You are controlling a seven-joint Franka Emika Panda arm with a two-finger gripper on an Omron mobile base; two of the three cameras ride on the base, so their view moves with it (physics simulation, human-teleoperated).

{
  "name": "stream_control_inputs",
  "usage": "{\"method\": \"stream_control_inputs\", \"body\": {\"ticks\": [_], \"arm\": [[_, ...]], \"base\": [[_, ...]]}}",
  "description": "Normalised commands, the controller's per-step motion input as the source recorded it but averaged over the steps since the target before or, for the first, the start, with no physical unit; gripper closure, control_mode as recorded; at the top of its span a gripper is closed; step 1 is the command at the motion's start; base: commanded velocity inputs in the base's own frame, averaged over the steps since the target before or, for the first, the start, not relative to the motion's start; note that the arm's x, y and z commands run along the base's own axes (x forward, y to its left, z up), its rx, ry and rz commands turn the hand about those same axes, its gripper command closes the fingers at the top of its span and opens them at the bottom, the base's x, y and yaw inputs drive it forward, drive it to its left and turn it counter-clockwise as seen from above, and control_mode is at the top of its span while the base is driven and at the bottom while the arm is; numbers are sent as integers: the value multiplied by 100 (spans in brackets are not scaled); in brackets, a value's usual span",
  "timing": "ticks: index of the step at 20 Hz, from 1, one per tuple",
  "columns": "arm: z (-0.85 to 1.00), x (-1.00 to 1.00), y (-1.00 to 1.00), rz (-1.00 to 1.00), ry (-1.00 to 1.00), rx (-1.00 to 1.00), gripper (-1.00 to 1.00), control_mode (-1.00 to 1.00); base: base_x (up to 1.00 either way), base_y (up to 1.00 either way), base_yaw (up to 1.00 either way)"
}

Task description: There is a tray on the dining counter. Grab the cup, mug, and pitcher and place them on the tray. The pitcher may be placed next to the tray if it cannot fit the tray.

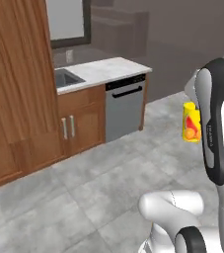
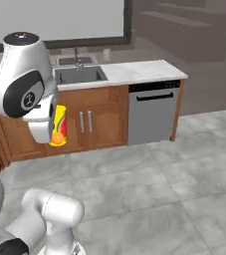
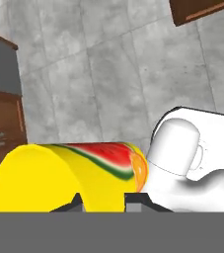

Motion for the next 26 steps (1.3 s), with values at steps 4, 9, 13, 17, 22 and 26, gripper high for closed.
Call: {"method": "stream_control_inputs", "body": {"ticks": [4, 9, 13, 17, 22, 26], "arm": [[0, 0, 0, 0, 0, 0, 100, 100], [0, 0, 0, 0, 0, 0, 100, 100], [0, 0, 0, 0, 0, 0, 100, 100], [0, 0, 0, 0, 0, 0, 100, 100], [0, 0, 0, 0, 0, 0, 100, 100], [0, 0, 0, 0, 0, 0, 100, 100]], "base": [[0, 0, -100], [3, 0, -100], [21, 0, -95], [40, 0, -85], [64, 0, -68], [79, 0, -44]]}}
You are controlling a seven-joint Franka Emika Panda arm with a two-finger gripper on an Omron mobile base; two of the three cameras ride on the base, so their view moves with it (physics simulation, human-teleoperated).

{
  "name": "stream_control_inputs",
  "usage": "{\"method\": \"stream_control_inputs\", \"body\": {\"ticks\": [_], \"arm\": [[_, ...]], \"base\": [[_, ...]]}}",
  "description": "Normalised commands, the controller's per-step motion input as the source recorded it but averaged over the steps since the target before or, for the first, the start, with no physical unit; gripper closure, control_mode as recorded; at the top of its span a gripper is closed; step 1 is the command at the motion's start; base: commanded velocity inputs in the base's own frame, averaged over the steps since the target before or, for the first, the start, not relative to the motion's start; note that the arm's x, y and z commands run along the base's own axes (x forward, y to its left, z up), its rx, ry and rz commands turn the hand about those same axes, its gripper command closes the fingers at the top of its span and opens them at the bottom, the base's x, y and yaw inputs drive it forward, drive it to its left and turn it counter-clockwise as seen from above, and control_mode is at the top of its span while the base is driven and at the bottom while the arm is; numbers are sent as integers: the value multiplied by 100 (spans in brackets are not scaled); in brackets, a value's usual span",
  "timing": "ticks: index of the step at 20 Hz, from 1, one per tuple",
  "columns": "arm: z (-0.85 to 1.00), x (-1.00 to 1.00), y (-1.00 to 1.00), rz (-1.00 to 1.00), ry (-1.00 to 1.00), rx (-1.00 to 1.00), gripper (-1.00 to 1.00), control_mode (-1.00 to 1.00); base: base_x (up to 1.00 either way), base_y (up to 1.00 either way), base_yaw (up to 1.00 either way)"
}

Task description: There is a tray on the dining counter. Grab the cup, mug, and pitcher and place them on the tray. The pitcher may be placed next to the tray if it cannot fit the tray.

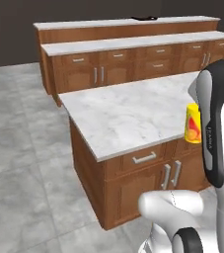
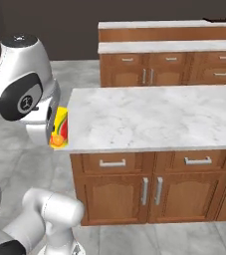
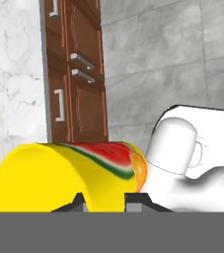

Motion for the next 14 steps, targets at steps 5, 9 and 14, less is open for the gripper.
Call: {"method": "stream_control_inputs", "body": {"ticks": [5, 9, 14], "arm": [[0, 0, 0, 0, 0, 0, 100, 100], [0, 0, 0, 0, 0, 0, 100, 100], [0, 0, 0, 0, 0, 0, 100, 100]], "base": [[47, 1, -14], [0, 67, -1], [-2, 100, -2]]}}
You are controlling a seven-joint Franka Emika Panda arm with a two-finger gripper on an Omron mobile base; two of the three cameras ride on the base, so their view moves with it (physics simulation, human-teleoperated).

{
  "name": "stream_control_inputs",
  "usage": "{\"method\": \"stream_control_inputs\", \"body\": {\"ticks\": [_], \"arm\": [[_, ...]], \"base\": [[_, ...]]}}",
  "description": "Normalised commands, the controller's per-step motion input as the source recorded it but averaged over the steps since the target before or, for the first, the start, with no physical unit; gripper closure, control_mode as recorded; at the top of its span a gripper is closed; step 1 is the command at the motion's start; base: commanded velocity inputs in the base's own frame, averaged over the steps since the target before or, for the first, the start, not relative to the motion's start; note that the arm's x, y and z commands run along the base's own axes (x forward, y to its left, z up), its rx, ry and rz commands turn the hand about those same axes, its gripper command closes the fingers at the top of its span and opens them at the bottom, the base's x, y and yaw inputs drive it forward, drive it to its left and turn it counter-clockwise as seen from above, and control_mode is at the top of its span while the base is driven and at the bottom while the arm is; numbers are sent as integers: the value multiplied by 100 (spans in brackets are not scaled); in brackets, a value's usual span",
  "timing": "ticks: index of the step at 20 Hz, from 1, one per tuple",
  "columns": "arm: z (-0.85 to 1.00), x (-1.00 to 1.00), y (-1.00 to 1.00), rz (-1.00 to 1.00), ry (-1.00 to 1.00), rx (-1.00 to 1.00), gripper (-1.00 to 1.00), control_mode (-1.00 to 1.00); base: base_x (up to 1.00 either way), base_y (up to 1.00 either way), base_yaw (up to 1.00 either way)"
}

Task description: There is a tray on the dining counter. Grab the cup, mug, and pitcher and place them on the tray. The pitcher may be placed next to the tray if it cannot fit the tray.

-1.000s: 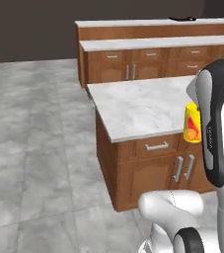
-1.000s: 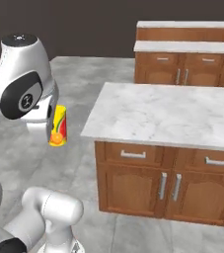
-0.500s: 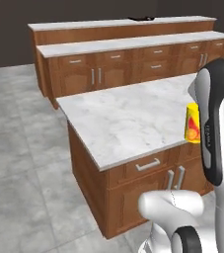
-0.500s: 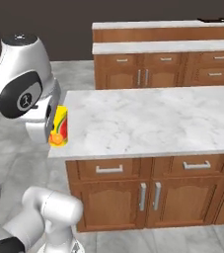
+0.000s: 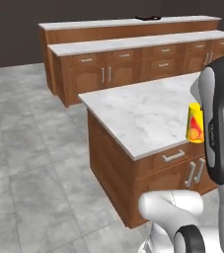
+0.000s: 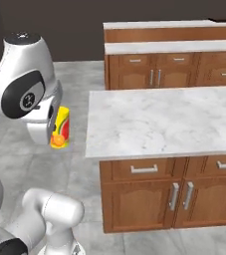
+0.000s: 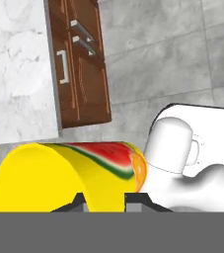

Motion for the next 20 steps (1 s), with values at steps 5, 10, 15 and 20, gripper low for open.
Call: {"method": "stream_control_inputs", "body": {"ticks": [5, 10, 15, 20], "arm": [[0, 0, 0, 0, 0, 0, 100, 100], [0, 0, 0, 0, 0, 0, 100, 100], [0, 0, 0, 0, 0, 0, 100, 100], [0, 0, 0, 0, 0, 0, 100, 100]], "base": [[0, 100, 0], [31, 100, 0], [100, 100, 0], [77, 100, 4]]}}
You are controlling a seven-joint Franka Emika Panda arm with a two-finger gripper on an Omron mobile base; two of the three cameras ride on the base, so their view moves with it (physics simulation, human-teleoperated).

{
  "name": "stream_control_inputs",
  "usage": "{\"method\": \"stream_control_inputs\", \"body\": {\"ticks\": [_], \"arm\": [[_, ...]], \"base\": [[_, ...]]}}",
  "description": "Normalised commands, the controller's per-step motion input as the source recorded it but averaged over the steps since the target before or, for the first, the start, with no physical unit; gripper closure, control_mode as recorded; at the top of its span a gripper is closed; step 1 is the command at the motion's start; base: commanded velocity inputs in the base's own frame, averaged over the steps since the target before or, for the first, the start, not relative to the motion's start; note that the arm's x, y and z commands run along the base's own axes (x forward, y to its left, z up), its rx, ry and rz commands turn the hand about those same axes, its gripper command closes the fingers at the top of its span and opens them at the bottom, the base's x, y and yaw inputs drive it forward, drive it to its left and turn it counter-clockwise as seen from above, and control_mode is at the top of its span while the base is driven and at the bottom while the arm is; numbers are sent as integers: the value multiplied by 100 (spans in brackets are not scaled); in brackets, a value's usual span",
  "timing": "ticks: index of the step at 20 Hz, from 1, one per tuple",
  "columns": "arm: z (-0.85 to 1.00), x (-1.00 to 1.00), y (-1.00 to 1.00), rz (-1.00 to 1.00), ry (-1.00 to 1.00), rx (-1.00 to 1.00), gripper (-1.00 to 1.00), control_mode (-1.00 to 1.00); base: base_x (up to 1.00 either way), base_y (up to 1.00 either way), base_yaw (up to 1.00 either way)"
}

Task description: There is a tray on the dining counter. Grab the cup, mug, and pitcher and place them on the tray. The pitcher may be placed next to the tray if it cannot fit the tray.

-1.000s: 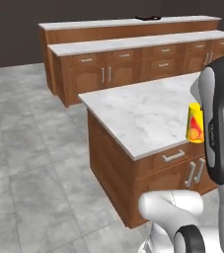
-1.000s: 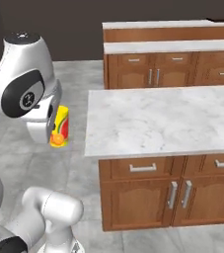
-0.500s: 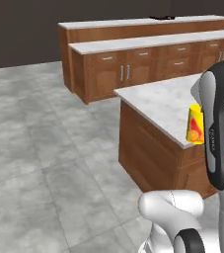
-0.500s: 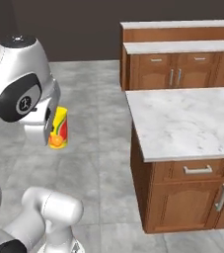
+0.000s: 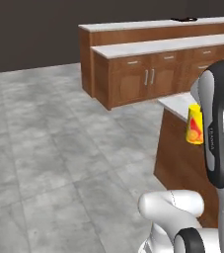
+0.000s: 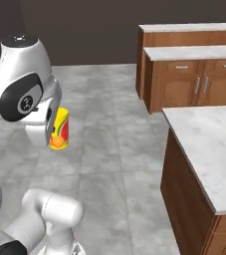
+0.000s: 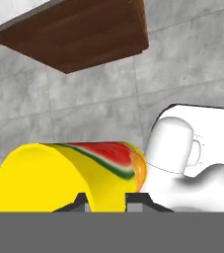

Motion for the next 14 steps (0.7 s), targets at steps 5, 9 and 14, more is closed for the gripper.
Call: {"method": "stream_control_inputs", "body": {"ticks": [5, 9, 14], "arm": [[0, 0, 0, 0, 0, 0, 100, 100], [0, 0, 0, 0, 0, 0, 100, 100], [0, 0, 0, 0, 0, 0, 100, 100]], "base": [[100, 100, 37], [100, 97, 36], [100, 43, 3]]}}
